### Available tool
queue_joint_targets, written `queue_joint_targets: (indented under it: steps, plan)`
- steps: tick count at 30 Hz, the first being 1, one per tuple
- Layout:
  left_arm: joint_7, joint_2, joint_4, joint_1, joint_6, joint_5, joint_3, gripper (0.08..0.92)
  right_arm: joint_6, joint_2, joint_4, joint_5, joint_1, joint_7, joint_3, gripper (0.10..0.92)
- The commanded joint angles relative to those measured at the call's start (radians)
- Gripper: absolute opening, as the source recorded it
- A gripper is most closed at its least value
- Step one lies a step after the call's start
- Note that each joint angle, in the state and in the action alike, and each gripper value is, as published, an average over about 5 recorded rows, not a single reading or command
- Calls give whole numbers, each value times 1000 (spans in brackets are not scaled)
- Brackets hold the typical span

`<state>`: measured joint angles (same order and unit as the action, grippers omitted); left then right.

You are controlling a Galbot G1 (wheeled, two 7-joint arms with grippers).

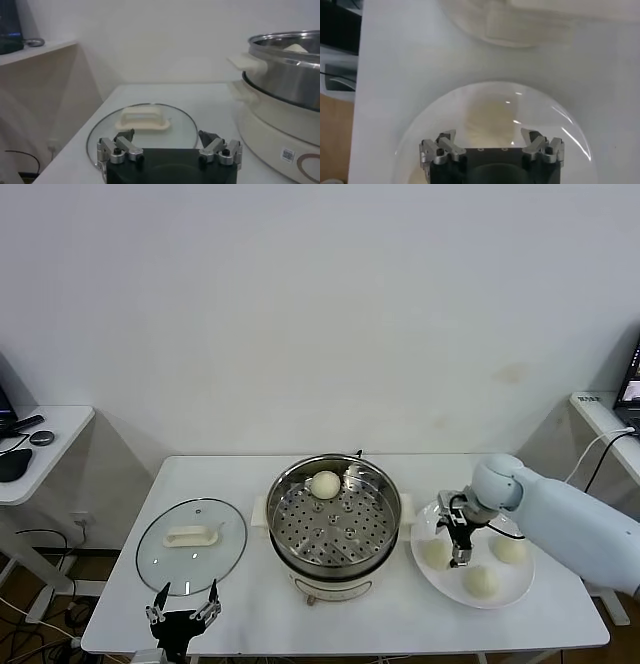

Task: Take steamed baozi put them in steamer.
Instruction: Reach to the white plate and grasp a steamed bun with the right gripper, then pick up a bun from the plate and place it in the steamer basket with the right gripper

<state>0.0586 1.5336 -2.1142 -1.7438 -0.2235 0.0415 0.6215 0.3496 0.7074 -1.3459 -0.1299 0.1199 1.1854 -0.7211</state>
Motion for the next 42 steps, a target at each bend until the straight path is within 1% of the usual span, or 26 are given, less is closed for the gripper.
queue_joint_targets:
  steps: [1, 10, 23, 26, 31, 34, 39, 42]
  plan:
    - [0, 0, 4, 2, 0, 0, 0, 823, 6, 13, 20, -13, 31, -30, 19, 823]
    - [1, 0, 7, 2, 0, 2, 0, 823, 15, 35, 32, -21, 46, -46, 37, 823]
    - [2, 5, 10, 6, 0, 0, -8, 823, 19, 28, 26, -19, 60, -39, 50, 822]
    - [1, 3, 9, 8, 0, 0, -8, 823, 18, 21, 25, -18, 60, -35, 50, 785]
    - [0, 1, 10, 14, -2, 1, -8, 823, 20, 12, 20, -12, 54, -32, 53, 647]
    - [0, -1, 11, 18, -3, 1, -14, 823, 30, 1, 8, 8, 31, -28, 51, 589]
    - [3, -7, 15, 33, -6, -2, -21, 823, 54, -46, -41, 93, -105, -11, -15, 569]
    - [6, -11, 15, 42, -12, -3, -20, 823, 63, -84, -77, 163, -255, 6, -85, 571]
